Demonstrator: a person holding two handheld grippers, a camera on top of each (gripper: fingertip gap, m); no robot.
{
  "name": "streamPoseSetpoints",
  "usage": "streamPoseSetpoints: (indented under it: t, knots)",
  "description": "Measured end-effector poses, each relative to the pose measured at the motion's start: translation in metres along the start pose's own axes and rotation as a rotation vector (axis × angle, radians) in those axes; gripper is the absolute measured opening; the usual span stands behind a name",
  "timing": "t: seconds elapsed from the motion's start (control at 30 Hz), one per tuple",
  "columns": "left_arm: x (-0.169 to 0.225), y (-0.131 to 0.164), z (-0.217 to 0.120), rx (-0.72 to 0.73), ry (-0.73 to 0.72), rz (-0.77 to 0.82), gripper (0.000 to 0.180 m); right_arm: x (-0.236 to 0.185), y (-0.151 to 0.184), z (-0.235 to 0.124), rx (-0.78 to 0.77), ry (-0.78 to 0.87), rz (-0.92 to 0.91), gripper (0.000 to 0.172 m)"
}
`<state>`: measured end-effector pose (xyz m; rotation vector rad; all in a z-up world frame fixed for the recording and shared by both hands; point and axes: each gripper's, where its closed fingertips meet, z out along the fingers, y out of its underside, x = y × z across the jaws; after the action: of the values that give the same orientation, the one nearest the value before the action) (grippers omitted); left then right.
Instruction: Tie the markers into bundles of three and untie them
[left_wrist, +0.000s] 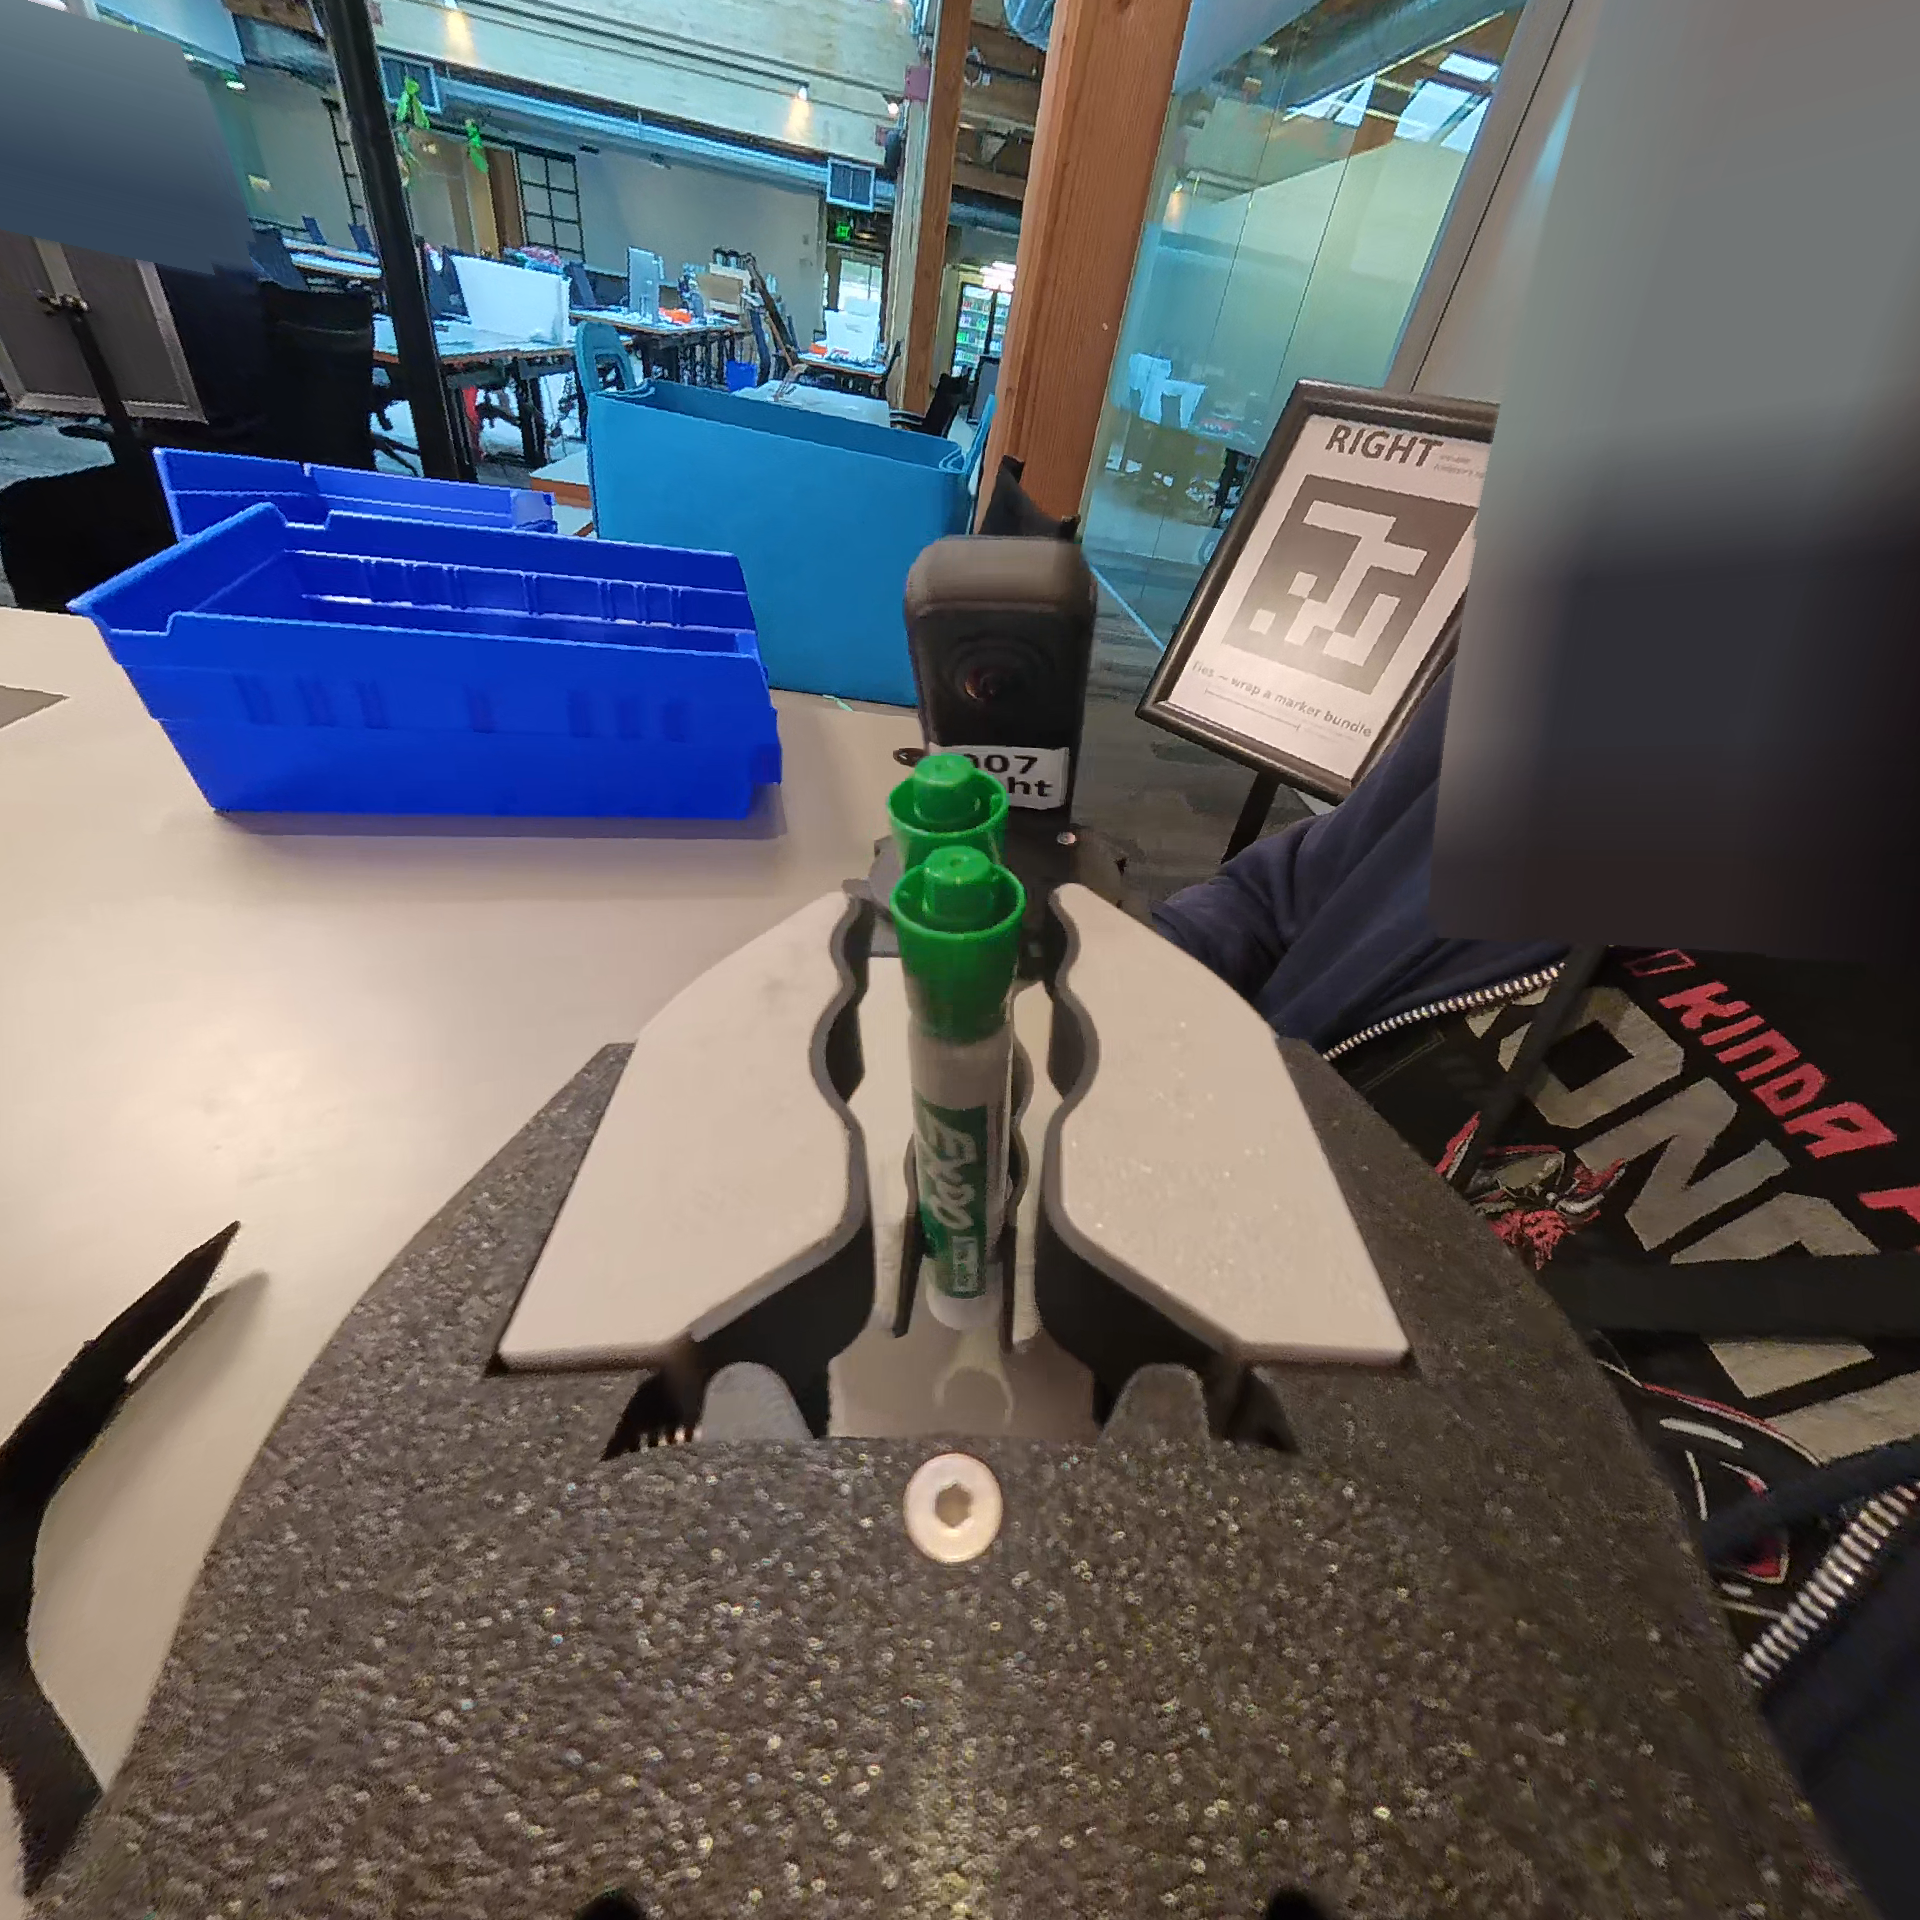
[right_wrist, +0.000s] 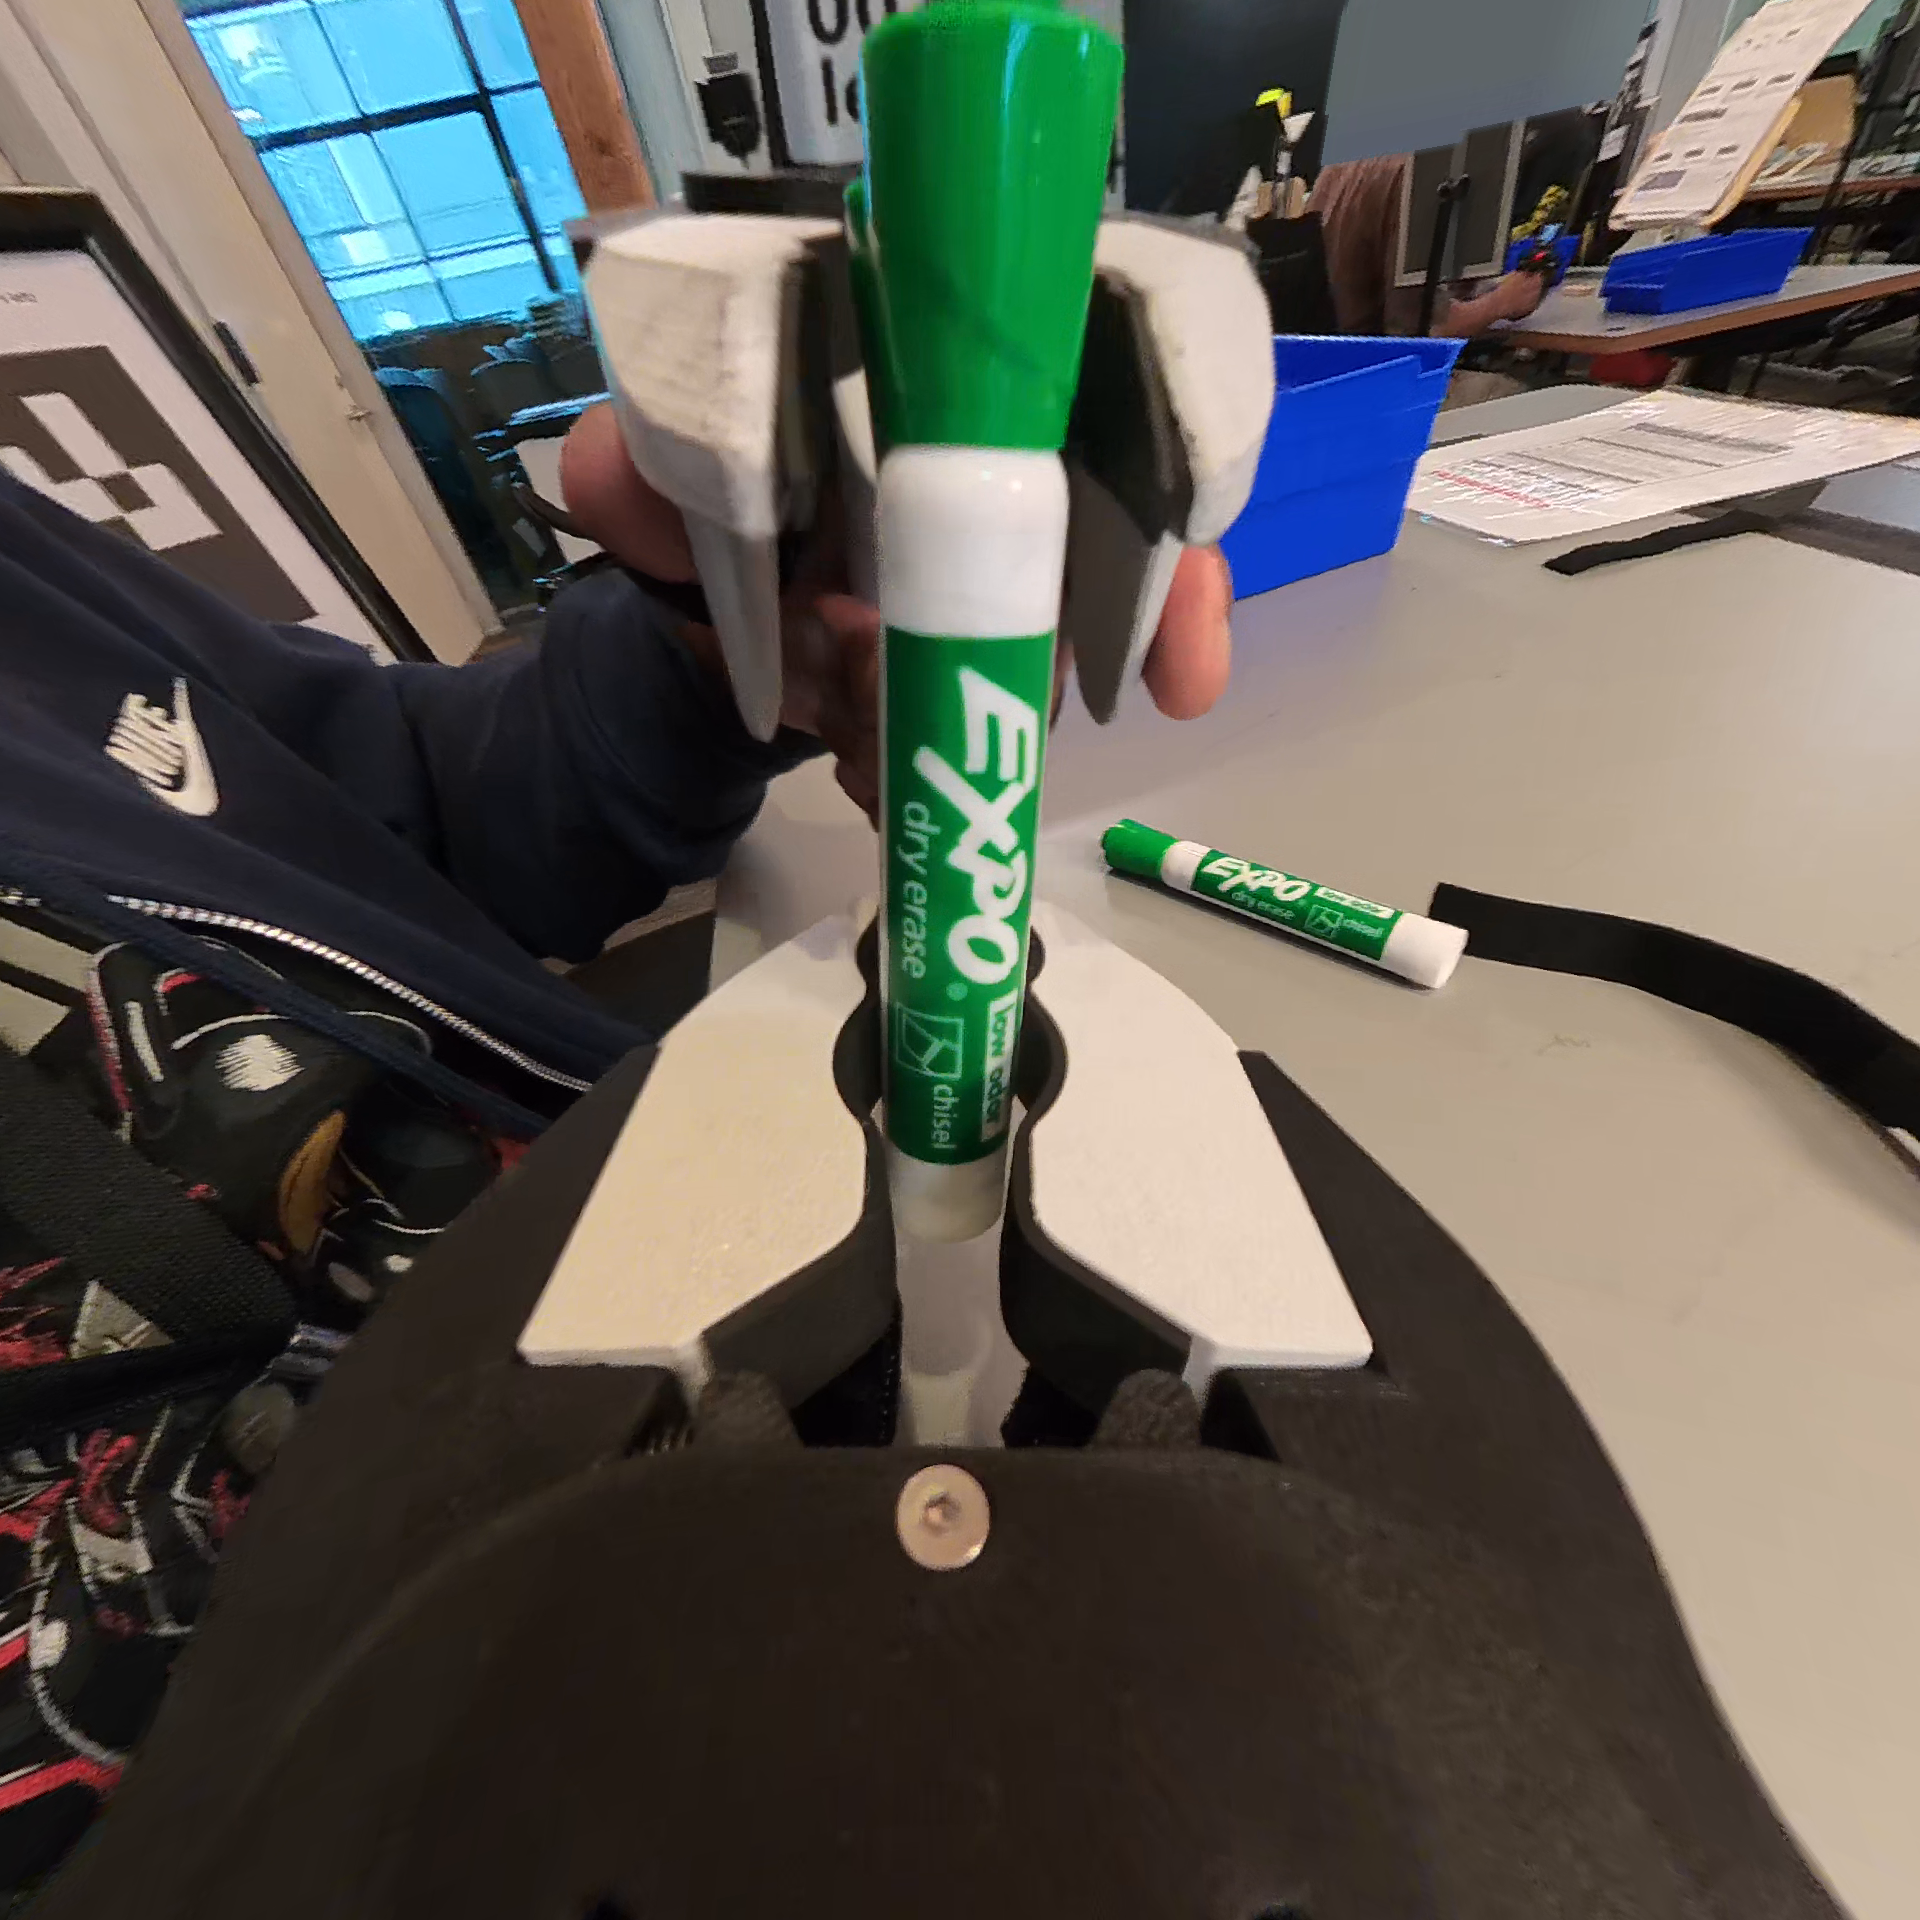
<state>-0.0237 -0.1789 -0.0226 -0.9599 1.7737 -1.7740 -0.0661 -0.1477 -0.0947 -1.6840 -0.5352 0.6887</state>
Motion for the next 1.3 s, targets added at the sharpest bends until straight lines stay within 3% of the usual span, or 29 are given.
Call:
streamPoseSetpoints:
  t: [0.23, 0.4, 0.53, 0.63, 0.73, 0.83, 0.97, 1.17, 1.3]
  knots:
    - [0.014, 0.01, -0.013, 0.053, 0.181, 0.101, 0.064, -0.024, 0.0, -0.002, -0.007, -0.242, 0.126, 0.02]
    - [0.015, 0.006, -0.02, 0.117, 0.3, 0.162, 0.074, -0.043, 0.005, -0.005, -0.058, -0.396, 0.147, 0.02]
    - [0.008, 0.012, -0.012, 0.065, 0.304, 0.173, 0.084, -0.037, 0.005, -0.003, -0.088, -0.353, 0.11, 0.02]
    - [-0.005, 0.013, -0.006, 0.039, 0.175, 0.203, 0.095, -0.016, 0.004, -0.003, -0.093, -0.209, 0.059, 0.02]
    - [-0.034, 0.009, -0.008, 0.046, -0.072, 0.167, 0.105, 0.016, 0.002, -0.006, -0.089, 0.011, 0.019, 0.02]
    - [-0.06, 0.007, -0.016, 0.129, -0.313, -0.029, 0.104, 0.048, 0.003, -0.013, -0.074, 0.236, 0.025, 0.02]
    - [-0.069, 0.027, -0.012, 0.156, -0.516, -0.265, 0.101, 0.072, 0.007, -0.018, -0.064, 0.432, 0.031, 0.02]
    - [-0.074, 0.038, -0.006, 0.145, -0.72, -0.249, 0.111, 0.075, 0.001, -0.023, -0.072, 0.595, -0.136, 0.019]
    - [-0.07, 0.036, -0.005, 0.153, -0.784, -0.121, 0.114, 0.076, 0.0, -0.025, -0.09, 0.647, -0.204, 0.019]
